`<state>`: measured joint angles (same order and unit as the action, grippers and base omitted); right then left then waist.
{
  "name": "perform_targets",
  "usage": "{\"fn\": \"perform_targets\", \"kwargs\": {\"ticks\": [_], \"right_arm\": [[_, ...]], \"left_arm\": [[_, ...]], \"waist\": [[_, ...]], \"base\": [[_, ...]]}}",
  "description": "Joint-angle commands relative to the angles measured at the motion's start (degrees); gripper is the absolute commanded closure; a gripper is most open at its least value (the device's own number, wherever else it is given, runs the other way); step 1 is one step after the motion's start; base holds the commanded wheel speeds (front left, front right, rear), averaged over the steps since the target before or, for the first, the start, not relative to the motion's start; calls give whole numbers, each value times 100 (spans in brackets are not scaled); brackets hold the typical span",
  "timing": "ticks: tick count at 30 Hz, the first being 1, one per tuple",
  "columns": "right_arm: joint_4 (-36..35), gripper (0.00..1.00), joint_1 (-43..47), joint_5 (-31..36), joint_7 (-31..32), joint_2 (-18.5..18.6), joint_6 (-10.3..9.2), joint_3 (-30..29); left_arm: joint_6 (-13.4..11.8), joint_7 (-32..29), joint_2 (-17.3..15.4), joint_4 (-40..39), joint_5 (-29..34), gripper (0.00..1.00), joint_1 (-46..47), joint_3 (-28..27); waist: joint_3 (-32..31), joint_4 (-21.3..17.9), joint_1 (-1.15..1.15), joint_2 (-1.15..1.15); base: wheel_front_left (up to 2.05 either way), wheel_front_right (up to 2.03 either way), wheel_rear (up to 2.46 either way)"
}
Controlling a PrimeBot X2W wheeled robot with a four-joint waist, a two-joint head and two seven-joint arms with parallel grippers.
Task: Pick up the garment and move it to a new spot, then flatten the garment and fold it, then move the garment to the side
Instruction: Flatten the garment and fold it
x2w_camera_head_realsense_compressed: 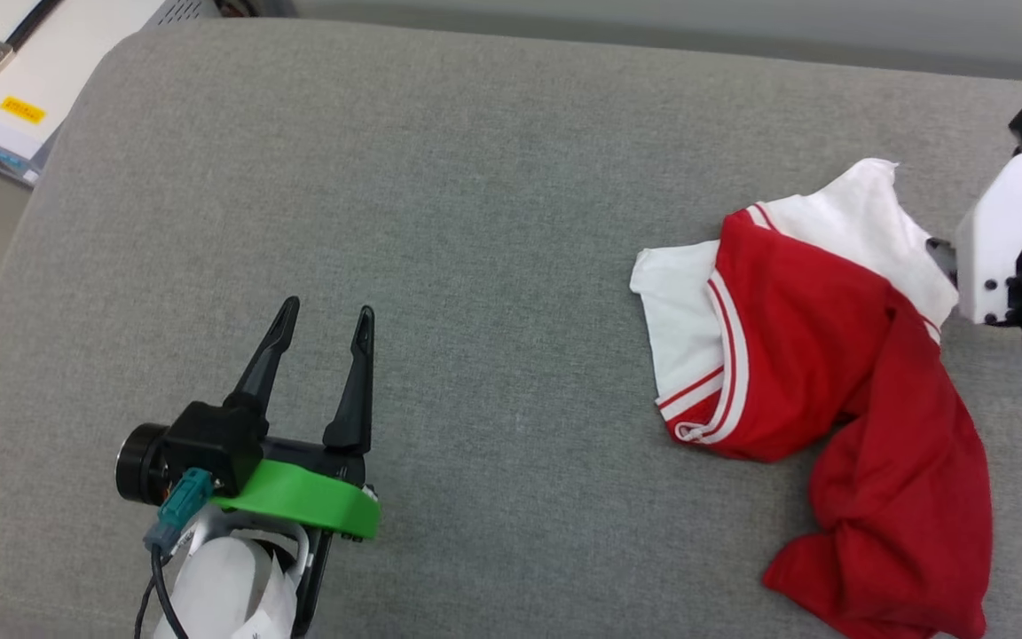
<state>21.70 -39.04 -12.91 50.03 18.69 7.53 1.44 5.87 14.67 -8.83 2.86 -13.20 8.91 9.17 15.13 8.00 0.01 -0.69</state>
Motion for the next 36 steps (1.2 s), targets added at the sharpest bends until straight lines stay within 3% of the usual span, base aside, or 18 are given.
{"fn": "perform_targets", "kwargs": {"ticks": [1,7,14,15,16,17,25,36], "right_arm": [[132,0,-169,-58,108,56,-4,-33],[688,0,-489,74,338,291,-4,100],[1194,0,-427,71,281,317,-4,207],[1260,15,-387,64,296,310,-4,213],[1309,80,-349,55,290,302,-4,228],[1333,100,-318,42,272,296,-4,236],[1391,100,-2,-4,-292,278,-4,80],[1247,100,764,198,-744,682,-4,-630]], "left_arm": [[42,32,56,-31,50,0,105,-30],[108,32,172,-62,130,0,198,-151],[143,33,236,-40,217,0,200,-224],[146,33,240,-37,229,0,201,-232],[149,33,239,-32,241,0,199,-239],[151,33,238,-26,250,0,193,-241],[159,33,146,56,287,0,29,-297],[161,33,95,116,257,0,-131,-275]], "waist": [[549,463,-1,69],[785,620,-1,69],[750,610,-1,69],[723,594,-1,69],[688,572,-1,69],[658,554,-1,69],[241,210,-1,69],[-207,-334,-1,69]], "base": [[0,0,0],[0,0,0],[0,0,0],[0,0,0],[0,0,0],[0,0,0],[0,0,0],[0,0,0]]}}
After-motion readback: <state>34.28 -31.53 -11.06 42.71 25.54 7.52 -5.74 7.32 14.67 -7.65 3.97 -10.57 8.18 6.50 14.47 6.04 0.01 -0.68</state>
